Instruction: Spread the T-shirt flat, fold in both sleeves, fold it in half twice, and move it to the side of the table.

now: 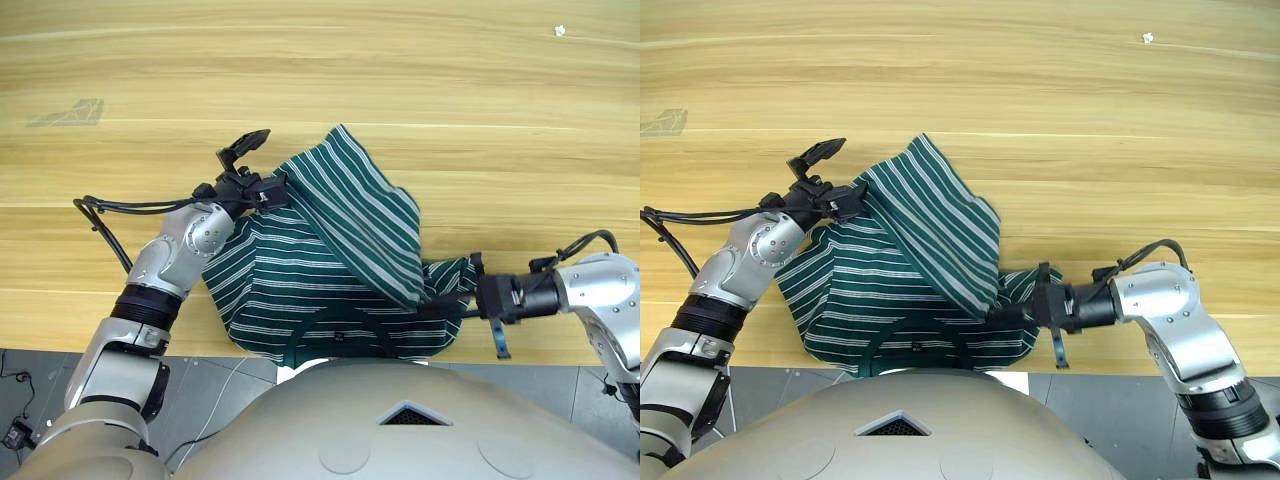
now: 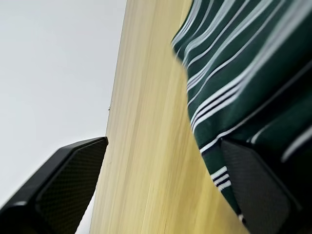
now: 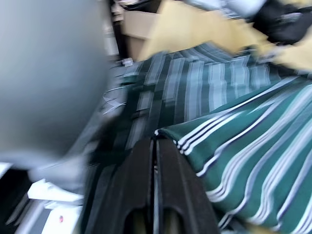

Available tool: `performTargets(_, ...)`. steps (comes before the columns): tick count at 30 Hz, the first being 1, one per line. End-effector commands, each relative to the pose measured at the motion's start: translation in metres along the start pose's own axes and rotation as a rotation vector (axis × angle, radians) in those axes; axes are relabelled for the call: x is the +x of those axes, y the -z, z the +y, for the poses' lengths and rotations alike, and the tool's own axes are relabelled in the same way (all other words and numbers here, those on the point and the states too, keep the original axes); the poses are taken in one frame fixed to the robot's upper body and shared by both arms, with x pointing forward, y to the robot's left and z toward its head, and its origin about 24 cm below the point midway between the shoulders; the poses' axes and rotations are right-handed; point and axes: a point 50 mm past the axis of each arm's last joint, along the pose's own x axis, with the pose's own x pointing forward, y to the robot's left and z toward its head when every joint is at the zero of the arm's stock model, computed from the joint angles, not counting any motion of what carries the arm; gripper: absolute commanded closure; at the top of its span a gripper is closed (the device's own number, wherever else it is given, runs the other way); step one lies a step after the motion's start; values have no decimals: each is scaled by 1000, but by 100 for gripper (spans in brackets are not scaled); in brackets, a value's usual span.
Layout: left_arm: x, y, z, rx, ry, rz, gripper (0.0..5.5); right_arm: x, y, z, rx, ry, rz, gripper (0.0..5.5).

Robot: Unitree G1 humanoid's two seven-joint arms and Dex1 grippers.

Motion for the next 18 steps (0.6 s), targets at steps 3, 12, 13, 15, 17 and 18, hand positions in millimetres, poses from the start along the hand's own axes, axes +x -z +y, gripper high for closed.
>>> performTargets(3, -9, 8, -10, 39, 109, 58, 120, -5, -17, -4, 98, -38, -117, 432)
performTargets(12, -3, 0, 9, 92, 100, 23, 120, -24, -27, -21, 193, 17, -222, 322)
performTargets(13, -4, 0, 10, 99, 104, 22, 120, -28, -24, -24, 157, 45, -180, 322)
performTargets(15, -6, 1, 21, 113, 75, 26, 120, -34, -12, -43, 22, 223, -23, 322)
performTargets(17, -7, -1, 38, 115, 10, 22, 120, -36, 6, -61, -120, 352, 168, 322)
performTargets(18, -6, -4, 47, 107, -32, 11, 120, -36, 14, -68, -178, 384, 250, 322)
